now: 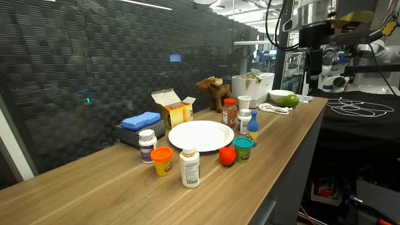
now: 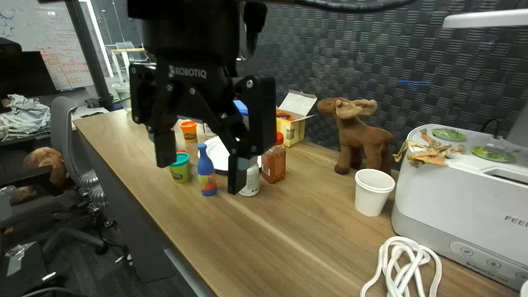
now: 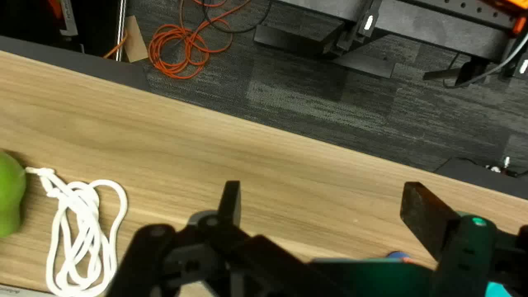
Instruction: Put the containers and strawberry on the white plate
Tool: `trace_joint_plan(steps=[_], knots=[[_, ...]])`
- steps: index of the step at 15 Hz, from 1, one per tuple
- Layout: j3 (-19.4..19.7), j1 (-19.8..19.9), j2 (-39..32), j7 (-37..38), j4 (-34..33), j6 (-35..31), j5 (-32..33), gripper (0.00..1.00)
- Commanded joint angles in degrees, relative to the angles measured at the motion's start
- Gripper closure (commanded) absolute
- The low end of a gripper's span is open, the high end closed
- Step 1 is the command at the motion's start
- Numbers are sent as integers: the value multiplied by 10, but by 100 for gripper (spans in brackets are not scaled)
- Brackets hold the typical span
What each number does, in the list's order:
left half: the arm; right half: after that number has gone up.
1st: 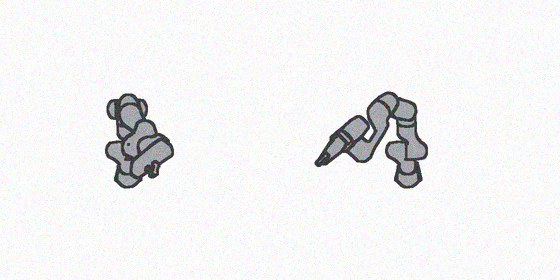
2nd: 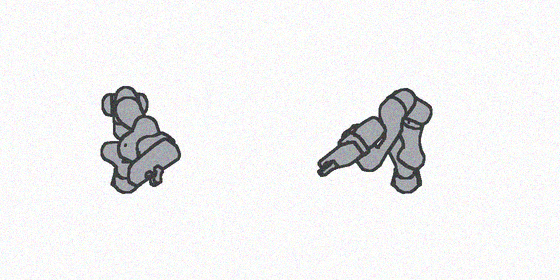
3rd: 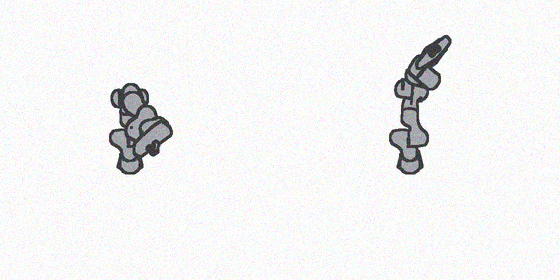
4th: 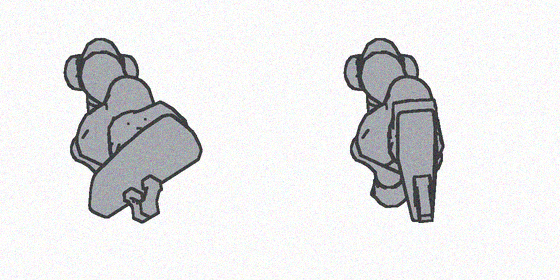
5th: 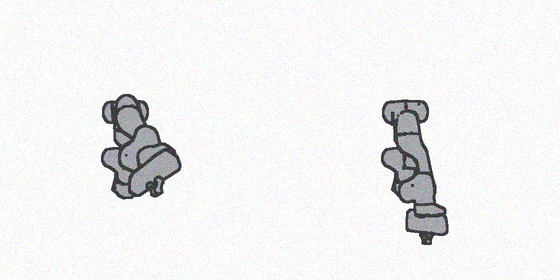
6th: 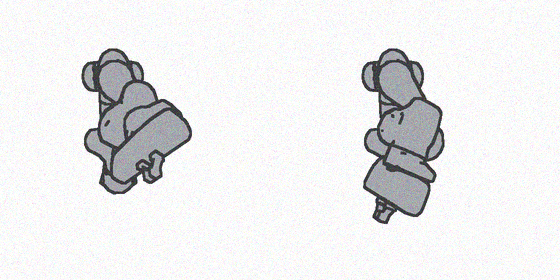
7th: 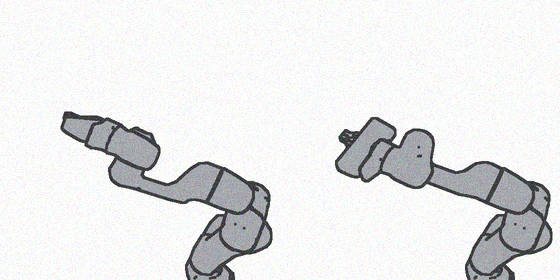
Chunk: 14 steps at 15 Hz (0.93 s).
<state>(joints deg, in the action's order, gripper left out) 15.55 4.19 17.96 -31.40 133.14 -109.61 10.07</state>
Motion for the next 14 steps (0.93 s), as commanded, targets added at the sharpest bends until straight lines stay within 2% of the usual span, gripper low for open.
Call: trace_joint_plan(steps=[1,7,10,14], knots=[[-8,9,-1,-2,-3,0,-3,0],[-9,9,-4,0,-11,-5,0,0],[-19,4,-43,4,-48,-24,11,0],[-29,1,-130,-2,-120,-94,-2,0]])
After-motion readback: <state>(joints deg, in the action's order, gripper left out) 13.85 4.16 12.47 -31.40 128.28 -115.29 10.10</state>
